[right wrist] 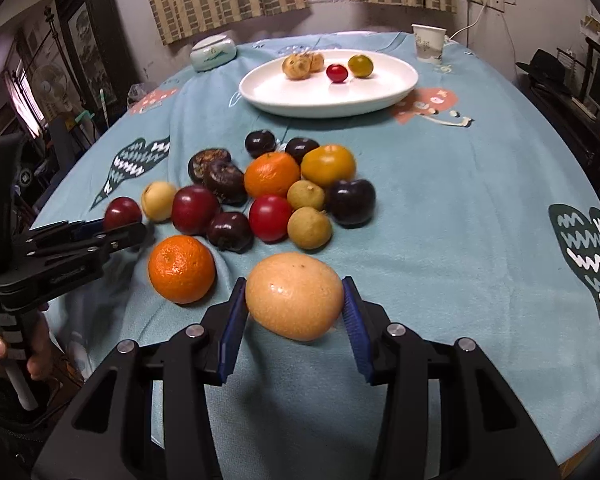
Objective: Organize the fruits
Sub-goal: 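Grasp the pale grapefruit with the right tool while the left tool grasps the red apple, then carry both fruits to the white plate and release them there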
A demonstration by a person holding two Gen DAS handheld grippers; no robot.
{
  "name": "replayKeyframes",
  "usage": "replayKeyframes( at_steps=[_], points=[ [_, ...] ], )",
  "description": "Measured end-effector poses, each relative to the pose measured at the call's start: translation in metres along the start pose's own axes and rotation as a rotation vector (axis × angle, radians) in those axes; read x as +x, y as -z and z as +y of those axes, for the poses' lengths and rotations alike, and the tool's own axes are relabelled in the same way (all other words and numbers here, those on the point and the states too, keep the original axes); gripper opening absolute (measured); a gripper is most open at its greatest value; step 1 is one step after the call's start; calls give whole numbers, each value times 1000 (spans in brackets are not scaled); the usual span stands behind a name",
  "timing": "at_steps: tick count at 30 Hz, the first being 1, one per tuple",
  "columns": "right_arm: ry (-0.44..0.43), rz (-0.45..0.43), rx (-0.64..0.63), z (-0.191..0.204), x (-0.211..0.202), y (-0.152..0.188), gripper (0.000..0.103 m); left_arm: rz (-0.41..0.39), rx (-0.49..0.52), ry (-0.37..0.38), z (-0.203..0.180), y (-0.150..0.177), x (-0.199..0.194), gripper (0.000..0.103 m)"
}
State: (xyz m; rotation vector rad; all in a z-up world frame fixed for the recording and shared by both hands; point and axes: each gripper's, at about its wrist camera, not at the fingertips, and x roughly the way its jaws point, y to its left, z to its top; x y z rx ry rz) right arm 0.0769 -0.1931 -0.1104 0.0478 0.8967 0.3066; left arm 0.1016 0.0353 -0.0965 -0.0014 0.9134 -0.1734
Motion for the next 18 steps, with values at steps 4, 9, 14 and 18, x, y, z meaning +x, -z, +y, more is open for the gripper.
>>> replayKeyframes(
  at_steps=[4,9,14,18],
  points=[
    [-5,-25,12,-2,-9,-2,47,-43,-5,25,-2,-4,-21,38],
    [-6,-59,11,-3,-21,-4,47,-75,15,44,-8,-11,-41,38],
    [-5,-74,13,-3,-26,-6,47,-82,34,48,-15,-15,-46,38],
    [-8,-70,13,-4,-26,-8,47,-64,42,51,-19,-21,-43,38]
  ],
)
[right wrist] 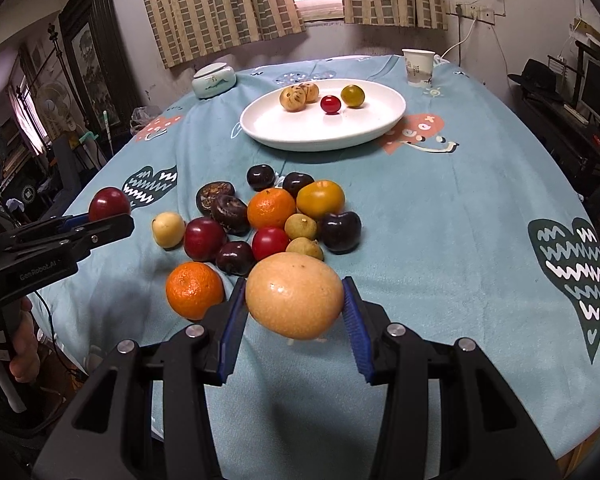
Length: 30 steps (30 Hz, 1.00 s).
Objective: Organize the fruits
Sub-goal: 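Carry both fruits to the white plate and release them there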
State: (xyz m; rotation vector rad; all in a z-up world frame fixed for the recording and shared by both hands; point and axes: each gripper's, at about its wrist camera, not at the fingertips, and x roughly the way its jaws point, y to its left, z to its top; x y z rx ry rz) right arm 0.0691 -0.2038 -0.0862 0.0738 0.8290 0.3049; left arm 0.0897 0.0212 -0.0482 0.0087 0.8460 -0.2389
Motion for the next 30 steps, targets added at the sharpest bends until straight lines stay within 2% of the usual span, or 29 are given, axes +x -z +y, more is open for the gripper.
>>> replayKeyframes(
  at_steps=[8,11,14,18,21,23,26,30],
  points=[
    [-13,-35,14,-17,2,-40,47,30,43,20,-3,-46,15,39],
    [-10,-32,-3,-25,12,-70,47,50,50,16,-2,-78,31,39],
    [24,-40,-37,-32,29,-113,47,57,73,5,-9,-126,55,39],
    [74,-19,-54,-48,70,-171,47,77,78,12,-21,-179,99,39],
    [78,40,-33,-67,121,-206,47,137,49,9,-27,-210,151,39],
    [70,82,-12,-78,146,-214,46,172,34,-3,-27,-221,179,39],
    [30,153,28,-94,180,-220,46,221,0,23,-27,-232,215,39],
    [37,159,-18,-96,197,-228,46,250,-3,41,-30,-239,241,40]
  ],
)
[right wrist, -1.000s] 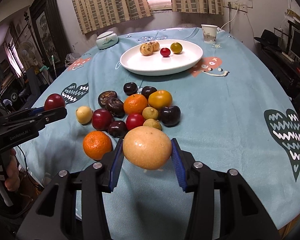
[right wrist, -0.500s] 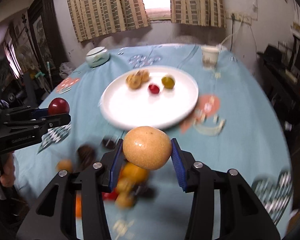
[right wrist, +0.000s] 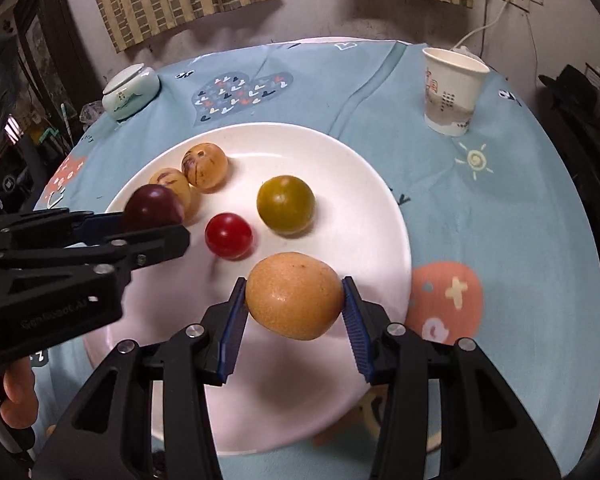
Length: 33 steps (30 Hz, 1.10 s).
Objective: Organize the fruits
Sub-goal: 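Carry both fruits to the white plate and release them there, then grasp the orange with the right tool while the left tool grasps the spotted yellow pear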
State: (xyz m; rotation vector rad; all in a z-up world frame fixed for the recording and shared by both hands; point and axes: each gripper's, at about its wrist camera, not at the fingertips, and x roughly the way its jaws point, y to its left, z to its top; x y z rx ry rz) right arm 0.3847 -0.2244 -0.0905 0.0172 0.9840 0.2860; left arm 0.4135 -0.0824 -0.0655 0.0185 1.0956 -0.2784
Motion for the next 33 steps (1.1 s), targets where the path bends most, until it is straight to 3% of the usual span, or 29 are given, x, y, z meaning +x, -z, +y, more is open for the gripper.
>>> replayKeyframes(
  at_steps=[7,9,11,12,18,20,25,27,29,33],
  points=[
    [1,-3,-31,1,16,-12,47,10,-30,-1,6,-20,18,42],
    [23,0,-40,2,19,-12,51,4,-29,8,4,-24,17,55],
    [73,-13,-60,3,21,-13,61,-30,-30,-8,3,-26,10,79],
    [89,-35,-71,5,18,-13,66,-49,-30,-17,2,-27,6,80],
    [100,-86,-99,6,-14,-6,66,-109,-3,-9,5,-13,-41,81],
    [86,-86,-94,6,-34,6,66,-134,5,-34,8,5,-65,91],
    [37,-121,-100,19,-87,57,71,-190,26,-94,12,73,-116,98],
    [6,-155,-93,30,-113,88,90,-212,22,-92,14,109,-136,99],
    [9,-196,-97,42,-134,114,99,-231,10,-104,18,147,-151,101],
    [2,-250,-87,71,-170,180,102,-255,-29,-130,28,221,-170,101]
  ],
)
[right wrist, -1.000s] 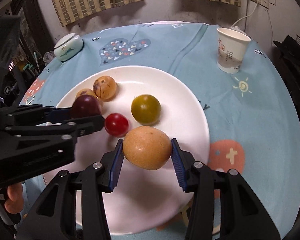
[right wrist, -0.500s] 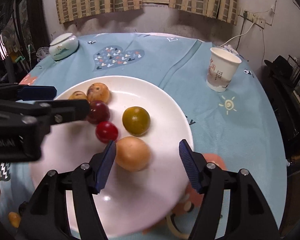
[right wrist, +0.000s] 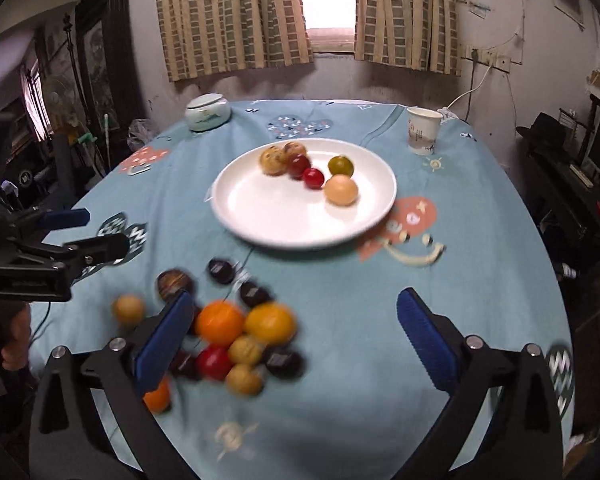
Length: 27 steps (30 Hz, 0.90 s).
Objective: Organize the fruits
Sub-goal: 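Grasp the orange with the right tool while the left tool grasps the spotted yellow pear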
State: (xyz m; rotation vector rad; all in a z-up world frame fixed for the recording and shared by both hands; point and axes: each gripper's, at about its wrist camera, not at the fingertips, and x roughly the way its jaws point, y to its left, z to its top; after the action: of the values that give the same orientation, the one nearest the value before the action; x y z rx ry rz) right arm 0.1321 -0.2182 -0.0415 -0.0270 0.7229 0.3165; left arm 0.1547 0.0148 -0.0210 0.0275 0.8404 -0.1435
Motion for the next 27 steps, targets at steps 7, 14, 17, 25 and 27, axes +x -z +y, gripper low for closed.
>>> replayKeyframes(
  at_steps=[7,14,17,25,27],
  points=[
    [2,51,28,30,-15,54,102,15,-18,-48,23,60,-16,101],
    [12,65,20,45,-23,62,102,-4,-39,-22,30,72,-28,101],
    [-5,57,3,54,-27,62,102,-7,-44,-29,29,69,-29,101],
    [-118,93,-108,107,3,77,94,-8,-66,-78,48,76,-31,101],
    [-116,108,-119,113,15,75,81,-1,-79,-82,54,78,-31,101]
  ],
)
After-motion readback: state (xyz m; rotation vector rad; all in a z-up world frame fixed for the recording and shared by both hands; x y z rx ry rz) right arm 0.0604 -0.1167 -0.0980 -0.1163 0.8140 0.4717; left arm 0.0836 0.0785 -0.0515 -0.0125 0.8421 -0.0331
